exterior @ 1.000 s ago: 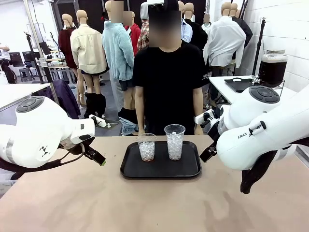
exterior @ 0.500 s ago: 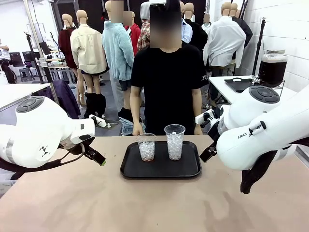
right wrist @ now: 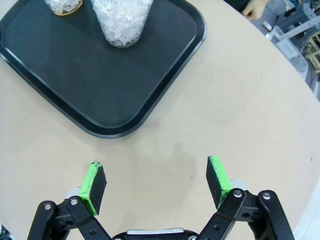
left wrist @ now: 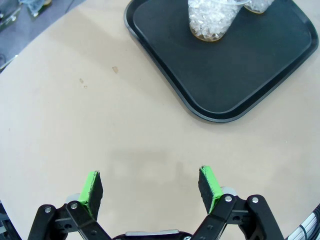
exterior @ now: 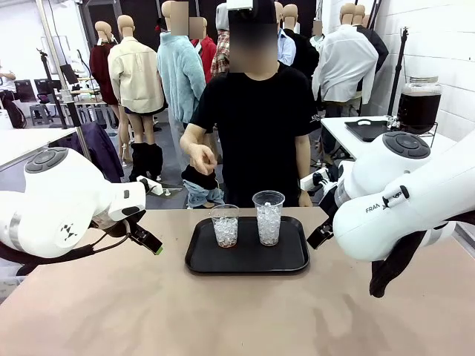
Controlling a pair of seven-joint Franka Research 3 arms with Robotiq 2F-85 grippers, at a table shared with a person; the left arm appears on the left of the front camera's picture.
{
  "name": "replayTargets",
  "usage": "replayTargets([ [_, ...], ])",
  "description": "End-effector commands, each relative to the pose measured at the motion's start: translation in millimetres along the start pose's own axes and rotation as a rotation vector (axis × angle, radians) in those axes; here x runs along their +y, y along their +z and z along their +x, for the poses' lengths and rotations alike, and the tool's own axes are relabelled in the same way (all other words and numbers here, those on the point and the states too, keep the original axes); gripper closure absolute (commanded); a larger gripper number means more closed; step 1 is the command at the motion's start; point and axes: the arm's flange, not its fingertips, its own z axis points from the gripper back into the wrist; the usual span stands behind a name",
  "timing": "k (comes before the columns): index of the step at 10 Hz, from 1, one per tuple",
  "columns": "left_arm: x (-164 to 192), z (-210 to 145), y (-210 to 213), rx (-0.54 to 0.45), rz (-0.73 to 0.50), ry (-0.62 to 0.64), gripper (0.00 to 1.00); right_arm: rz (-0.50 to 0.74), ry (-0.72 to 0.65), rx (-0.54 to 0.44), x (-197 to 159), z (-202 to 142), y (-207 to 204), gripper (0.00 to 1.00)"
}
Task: Pour the drink into the iced cup.
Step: Pick up the iced cup indicated by the human and present it to them.
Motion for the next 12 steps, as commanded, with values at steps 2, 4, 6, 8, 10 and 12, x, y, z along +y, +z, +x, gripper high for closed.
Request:
replayTargets([
  [2,1.5,-0.4,0.0,0.0,0.0,0.004,0.0,0.0,-0.001,0.0,-0.1,0.0,0.0,0.0],
  [4,1.5,-0.4,0.0,0.0,0.0,0.004,0.0,0.0,-0.001,0.0,-0.1,0.0,0.0,0.0],
  [6,1.5,-0.4,0.0,0.0,0.0,0.004,0.0,0.0,-0.001,0.0,-0.1,0.0,0.0,0.0],
  [8,1.5,-0.4,0.0,0.0,0.0,0.004,0.0,0.0,-0.001,0.0,-0.1,0.0,0.0,0.0],
  [10,1.5,-0.4,0.0,0.0,0.0,0.004,0.0,0.0,-0.001,0.0,-0.1,0.0,0.0,0.0],
  [12,1.5,-0.4,0.0,0.0,0.0,0.004,0.0,0.0,-0.001,0.0,-0.1,0.0,0.0,0.0],
])
